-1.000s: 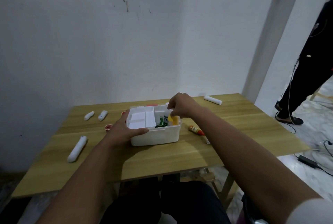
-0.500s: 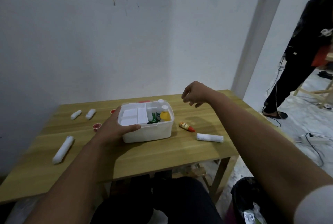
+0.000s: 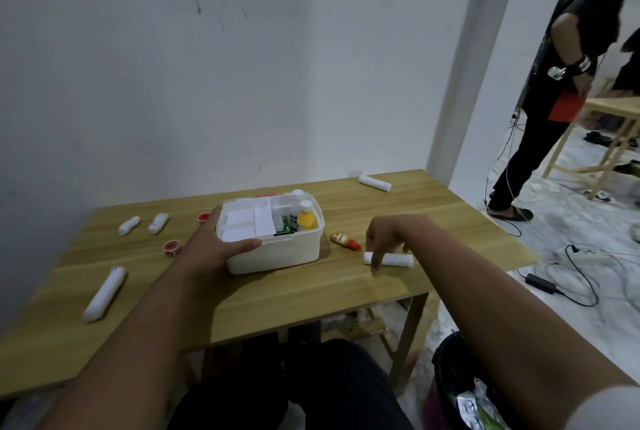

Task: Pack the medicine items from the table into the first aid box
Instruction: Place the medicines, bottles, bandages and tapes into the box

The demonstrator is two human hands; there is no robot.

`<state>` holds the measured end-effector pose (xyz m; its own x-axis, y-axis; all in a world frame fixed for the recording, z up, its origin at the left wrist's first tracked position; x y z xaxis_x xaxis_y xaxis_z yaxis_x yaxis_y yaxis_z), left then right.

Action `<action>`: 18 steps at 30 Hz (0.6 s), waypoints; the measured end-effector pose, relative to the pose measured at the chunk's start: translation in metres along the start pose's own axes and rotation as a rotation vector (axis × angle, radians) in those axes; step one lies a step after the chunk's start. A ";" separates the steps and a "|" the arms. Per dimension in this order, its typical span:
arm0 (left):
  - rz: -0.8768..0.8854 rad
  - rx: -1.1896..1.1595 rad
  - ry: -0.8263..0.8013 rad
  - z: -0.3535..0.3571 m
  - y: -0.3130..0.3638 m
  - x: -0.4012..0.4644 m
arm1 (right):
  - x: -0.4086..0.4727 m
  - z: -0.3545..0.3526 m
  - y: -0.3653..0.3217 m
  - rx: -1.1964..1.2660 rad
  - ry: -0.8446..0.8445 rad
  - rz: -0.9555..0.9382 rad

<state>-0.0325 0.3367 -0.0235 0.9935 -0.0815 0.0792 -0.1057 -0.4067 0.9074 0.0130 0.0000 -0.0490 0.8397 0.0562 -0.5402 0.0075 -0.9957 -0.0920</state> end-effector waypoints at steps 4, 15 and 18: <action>0.021 0.005 0.003 0.000 0.002 0.000 | 0.020 0.002 0.003 -0.133 0.066 0.028; 0.016 -0.011 -0.003 -0.003 -0.004 0.003 | 0.037 -0.010 0.012 0.007 0.312 0.051; 0.019 -0.016 -0.005 -0.001 -0.002 0.002 | 0.036 -0.015 0.001 0.062 0.321 0.036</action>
<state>-0.0305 0.3382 -0.0247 0.9911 -0.0935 0.0945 -0.1238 -0.3904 0.9123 0.0508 -0.0004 -0.0563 0.9671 -0.0148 -0.2539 -0.0503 -0.9897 -0.1338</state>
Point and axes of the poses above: each hand's wrist, its own x-axis towards the middle knuckle, its own z-axis out of the palm, y = z × x, the point moved 8 cm from there along x, towards the middle knuckle, and after that the axes turned 3 degrees about -y, right-handed, at the moved point
